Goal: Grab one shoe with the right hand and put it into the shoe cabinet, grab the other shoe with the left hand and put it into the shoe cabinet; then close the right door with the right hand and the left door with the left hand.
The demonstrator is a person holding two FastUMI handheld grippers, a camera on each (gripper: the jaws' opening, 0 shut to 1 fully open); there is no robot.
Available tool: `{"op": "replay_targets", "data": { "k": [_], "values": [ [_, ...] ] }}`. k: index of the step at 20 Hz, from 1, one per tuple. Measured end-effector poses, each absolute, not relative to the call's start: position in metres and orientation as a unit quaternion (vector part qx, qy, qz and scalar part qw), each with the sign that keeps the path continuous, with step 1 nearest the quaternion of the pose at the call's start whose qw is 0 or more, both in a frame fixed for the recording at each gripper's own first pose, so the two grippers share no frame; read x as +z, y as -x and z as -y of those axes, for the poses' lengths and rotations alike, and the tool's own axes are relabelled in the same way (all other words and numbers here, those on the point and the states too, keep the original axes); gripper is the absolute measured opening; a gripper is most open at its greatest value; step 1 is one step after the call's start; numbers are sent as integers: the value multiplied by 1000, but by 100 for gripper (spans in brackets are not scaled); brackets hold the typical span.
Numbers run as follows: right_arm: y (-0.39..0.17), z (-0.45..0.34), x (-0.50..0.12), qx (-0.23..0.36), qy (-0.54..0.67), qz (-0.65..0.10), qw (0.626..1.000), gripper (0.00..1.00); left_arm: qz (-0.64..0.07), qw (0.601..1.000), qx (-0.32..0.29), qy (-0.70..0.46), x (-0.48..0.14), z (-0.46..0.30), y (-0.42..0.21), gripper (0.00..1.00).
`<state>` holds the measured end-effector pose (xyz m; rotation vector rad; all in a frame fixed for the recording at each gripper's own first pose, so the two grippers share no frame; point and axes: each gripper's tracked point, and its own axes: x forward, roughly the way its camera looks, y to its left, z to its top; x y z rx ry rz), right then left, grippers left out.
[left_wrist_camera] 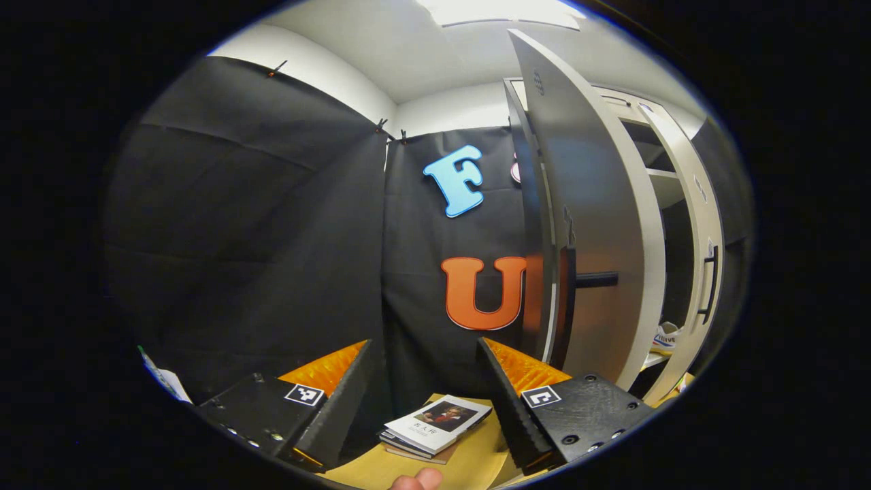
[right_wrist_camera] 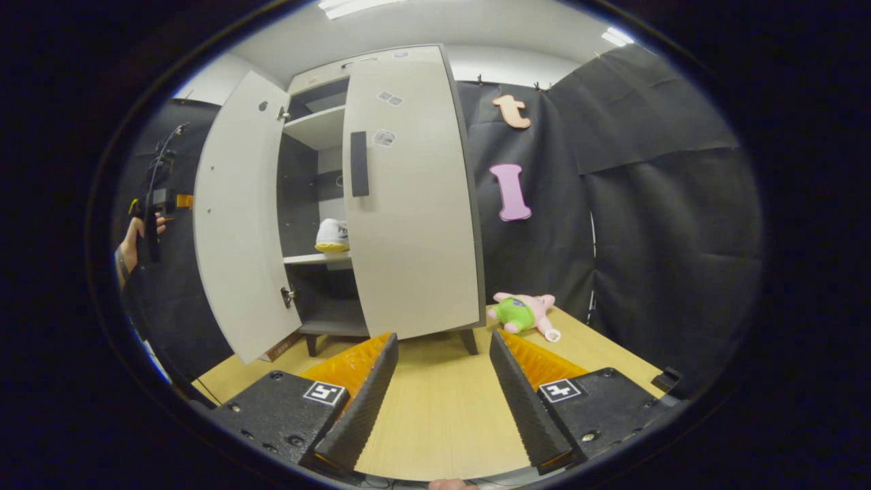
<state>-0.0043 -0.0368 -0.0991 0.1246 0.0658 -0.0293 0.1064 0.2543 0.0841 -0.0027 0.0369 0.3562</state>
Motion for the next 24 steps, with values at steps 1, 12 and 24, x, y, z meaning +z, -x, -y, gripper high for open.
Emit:
{"op": "replay_targets", "data": {
  "k": [1,12,24],
  "values": [
    [2,38,-100,-15,-63,-35,997,89,-21,984,179,2,86,-252,-103,90],
    [-12,41,-98,-10,-56,-35,998,89,-35,991,118,51,81,-193,-110,89],
    [-9,79,-108,-52,-65,-48,995,89,-20,999,2,36,87,-60,-158,90]
  ]
}}
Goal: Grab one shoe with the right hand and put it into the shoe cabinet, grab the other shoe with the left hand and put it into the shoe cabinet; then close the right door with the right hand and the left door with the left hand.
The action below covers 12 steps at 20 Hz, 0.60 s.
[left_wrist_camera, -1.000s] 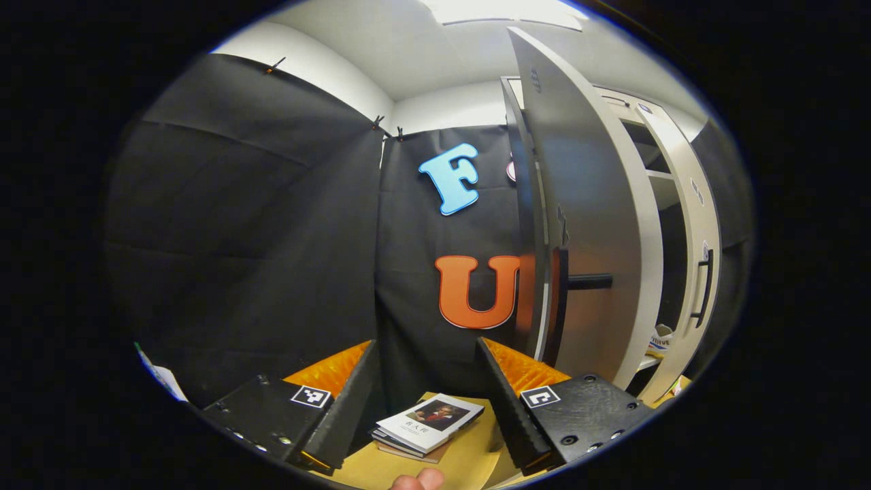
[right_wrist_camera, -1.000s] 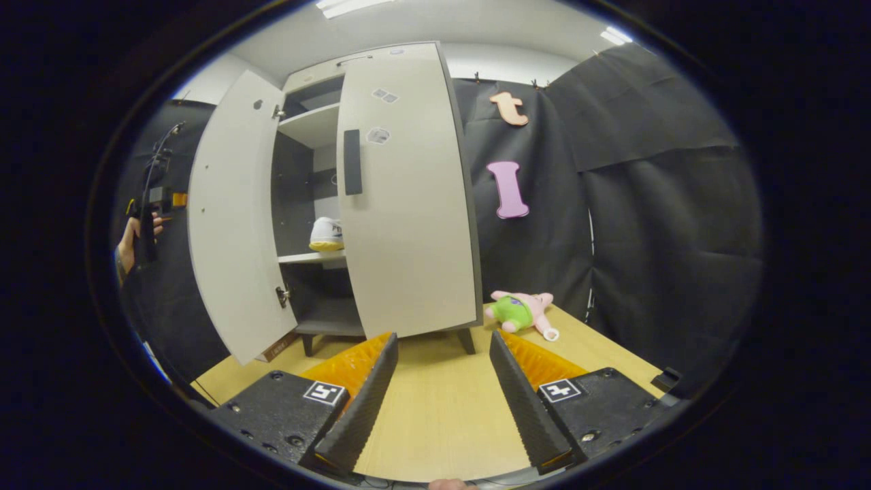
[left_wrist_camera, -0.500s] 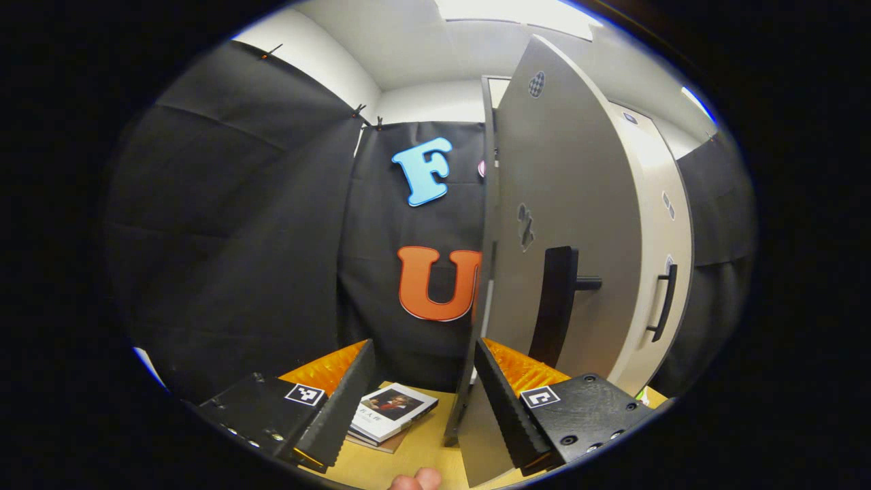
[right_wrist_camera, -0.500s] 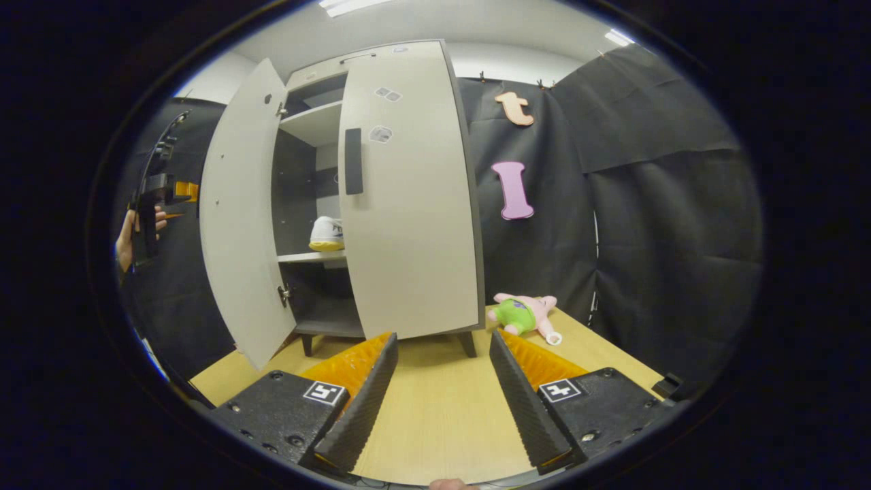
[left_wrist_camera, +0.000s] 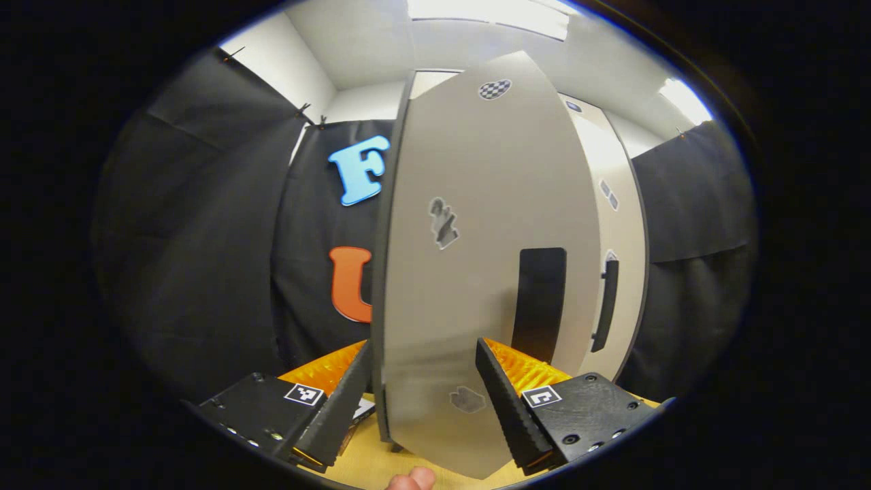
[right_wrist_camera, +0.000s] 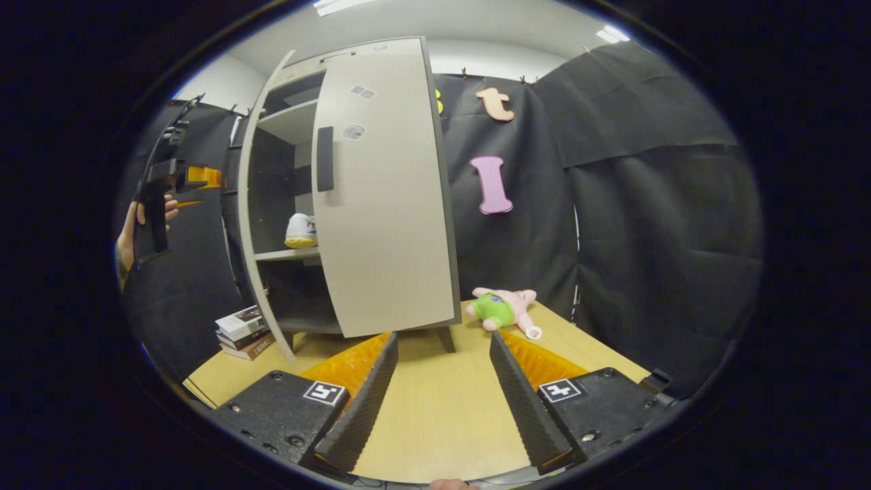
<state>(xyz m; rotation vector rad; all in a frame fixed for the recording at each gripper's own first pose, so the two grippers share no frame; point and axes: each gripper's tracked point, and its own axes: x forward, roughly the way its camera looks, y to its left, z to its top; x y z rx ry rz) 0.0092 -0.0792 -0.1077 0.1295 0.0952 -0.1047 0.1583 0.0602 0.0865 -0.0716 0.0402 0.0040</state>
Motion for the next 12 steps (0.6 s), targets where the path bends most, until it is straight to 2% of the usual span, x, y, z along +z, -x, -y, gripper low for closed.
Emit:
{"op": "replay_targets", "data": {
  "k": [6,12],
  "values": [
    [-4,100,-111,-76,-68,-47,994,89,3,1000,-6,6,94,-39,-147,90],
    [-4,102,-119,-77,-70,-54,993,89,-12,999,-42,27,66,-4,-100,90]
  ]
}}
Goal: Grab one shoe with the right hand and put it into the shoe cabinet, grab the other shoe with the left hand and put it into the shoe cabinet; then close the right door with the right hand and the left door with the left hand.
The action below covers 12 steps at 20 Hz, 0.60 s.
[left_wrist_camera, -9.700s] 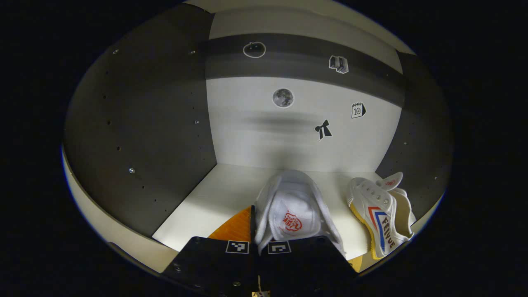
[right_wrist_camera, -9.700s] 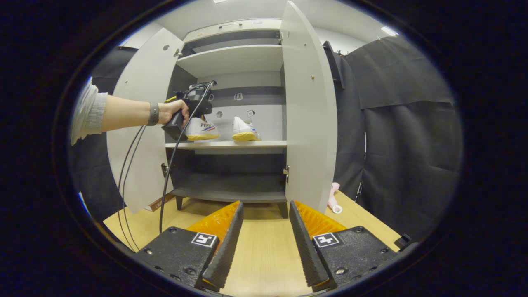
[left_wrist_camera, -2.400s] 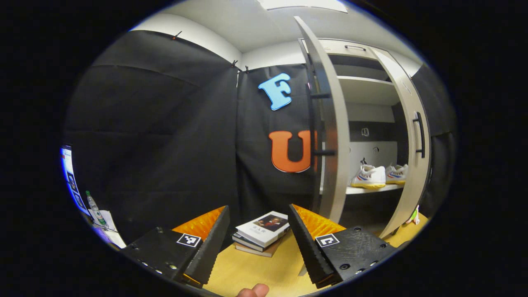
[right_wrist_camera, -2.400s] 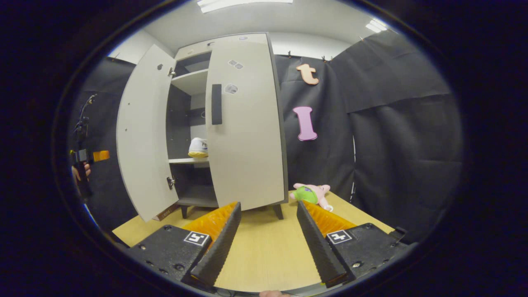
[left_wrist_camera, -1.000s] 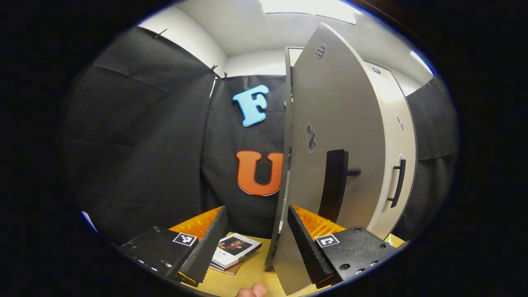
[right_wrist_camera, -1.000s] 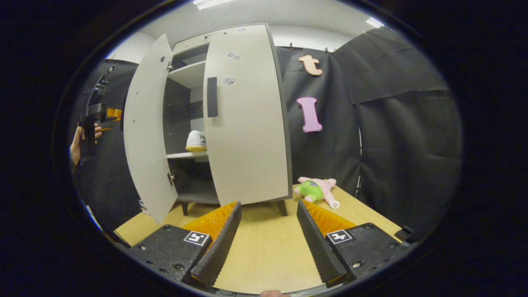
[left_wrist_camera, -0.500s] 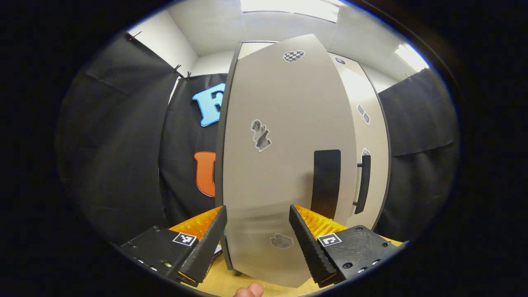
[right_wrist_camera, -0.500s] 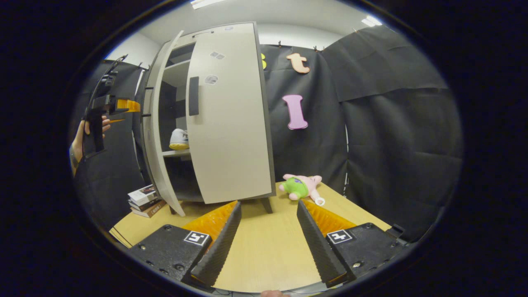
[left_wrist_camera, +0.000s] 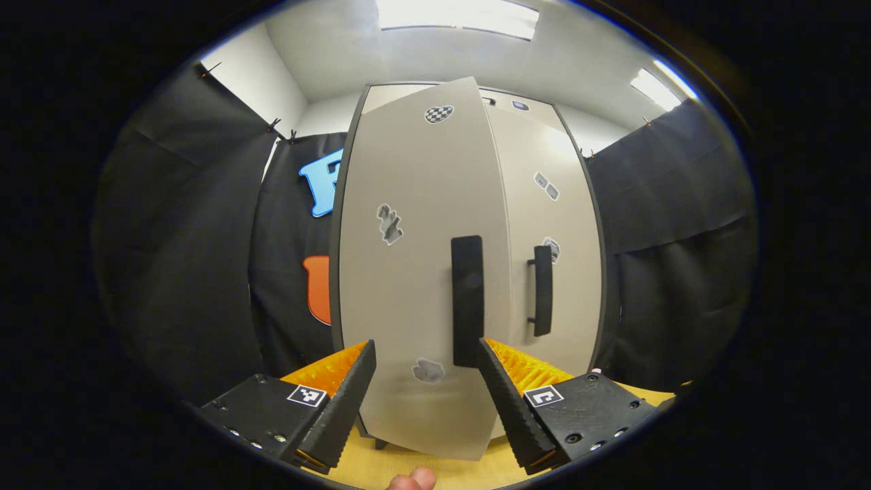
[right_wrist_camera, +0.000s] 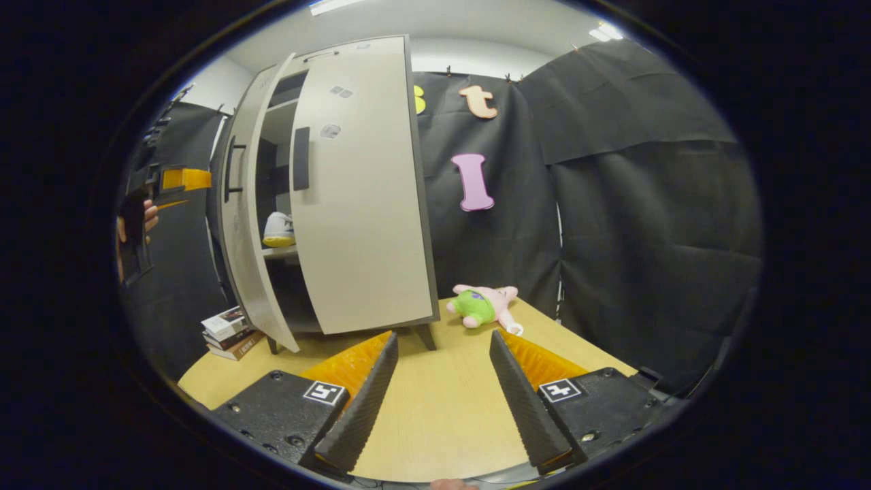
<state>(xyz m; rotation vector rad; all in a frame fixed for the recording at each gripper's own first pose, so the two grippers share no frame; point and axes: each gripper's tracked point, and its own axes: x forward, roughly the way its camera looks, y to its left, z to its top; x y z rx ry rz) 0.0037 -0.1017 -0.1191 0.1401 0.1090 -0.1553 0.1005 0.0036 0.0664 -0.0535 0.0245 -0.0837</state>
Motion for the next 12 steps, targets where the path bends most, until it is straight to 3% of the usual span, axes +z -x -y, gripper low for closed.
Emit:
{"op": "replay_targets", "data": {
  "k": [8,12],
  "values": [
    [4,71,-118,-45,-59,-48,996,89,-78,991,-47,95,-31,53,-8,91],
    [8,53,-123,-22,-45,-51,997,89,-108,991,-39,69,-72,64,32,91]
  ]
}}
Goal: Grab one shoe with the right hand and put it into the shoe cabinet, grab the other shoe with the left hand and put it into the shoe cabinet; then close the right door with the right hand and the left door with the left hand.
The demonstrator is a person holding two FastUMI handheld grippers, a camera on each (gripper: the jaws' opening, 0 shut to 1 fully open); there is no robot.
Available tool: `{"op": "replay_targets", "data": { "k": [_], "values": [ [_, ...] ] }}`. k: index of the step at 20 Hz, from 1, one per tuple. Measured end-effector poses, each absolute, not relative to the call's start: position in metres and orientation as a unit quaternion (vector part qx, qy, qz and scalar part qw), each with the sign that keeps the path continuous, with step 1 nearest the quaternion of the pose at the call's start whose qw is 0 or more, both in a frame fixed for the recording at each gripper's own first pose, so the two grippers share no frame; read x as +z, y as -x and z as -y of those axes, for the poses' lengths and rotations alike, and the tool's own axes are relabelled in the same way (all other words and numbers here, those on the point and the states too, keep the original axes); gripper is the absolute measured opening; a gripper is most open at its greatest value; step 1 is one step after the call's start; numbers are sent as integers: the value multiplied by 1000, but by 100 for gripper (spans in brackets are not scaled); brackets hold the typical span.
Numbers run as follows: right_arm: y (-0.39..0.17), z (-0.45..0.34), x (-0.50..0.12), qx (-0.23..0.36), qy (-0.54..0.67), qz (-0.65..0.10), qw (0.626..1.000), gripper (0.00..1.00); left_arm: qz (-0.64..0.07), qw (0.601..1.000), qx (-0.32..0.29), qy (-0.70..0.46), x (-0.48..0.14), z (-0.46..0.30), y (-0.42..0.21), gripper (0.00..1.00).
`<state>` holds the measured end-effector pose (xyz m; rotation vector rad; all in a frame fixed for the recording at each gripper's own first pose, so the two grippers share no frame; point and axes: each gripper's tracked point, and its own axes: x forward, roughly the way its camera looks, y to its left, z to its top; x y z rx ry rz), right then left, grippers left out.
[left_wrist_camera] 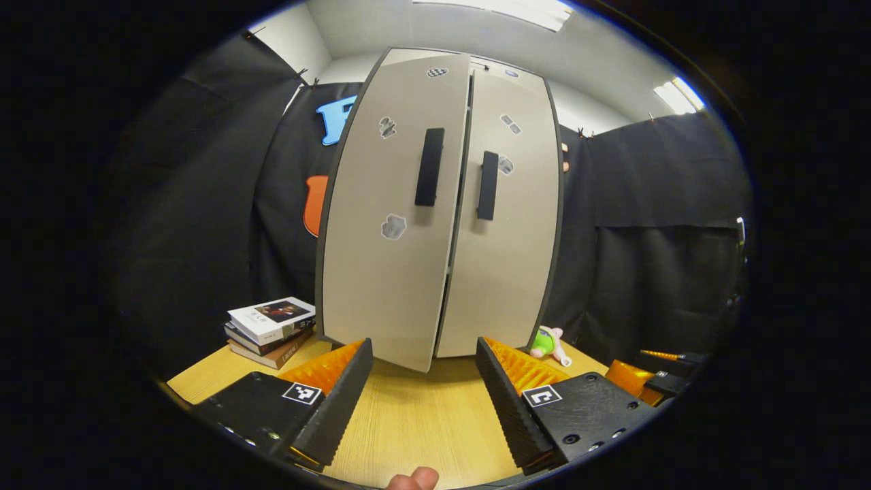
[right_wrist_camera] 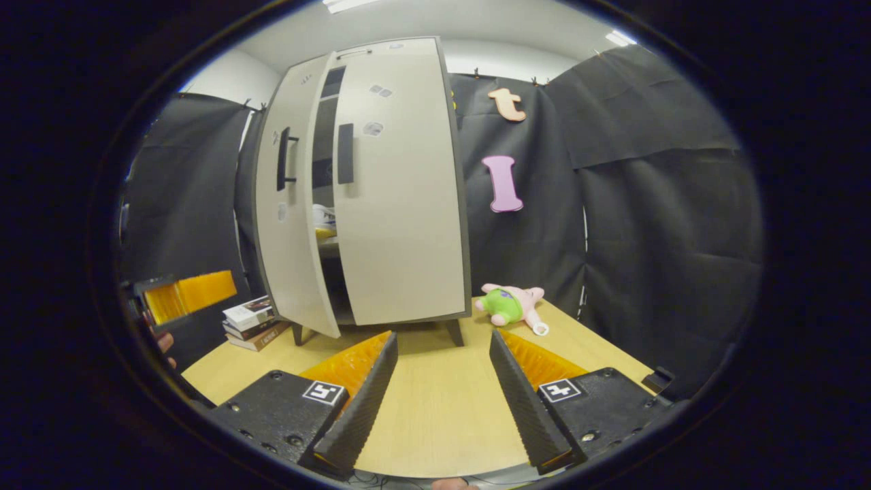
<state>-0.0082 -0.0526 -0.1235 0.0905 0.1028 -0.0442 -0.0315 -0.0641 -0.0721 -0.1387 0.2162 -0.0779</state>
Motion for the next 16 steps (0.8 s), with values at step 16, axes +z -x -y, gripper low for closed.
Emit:
{"op": "replay_targets", "data": {
  "k": [16],
  "values": [
    [12,38,-122,6,-49,-48,998,90,-119,992,-37,32,-93,73,63,91]
  ]
}}
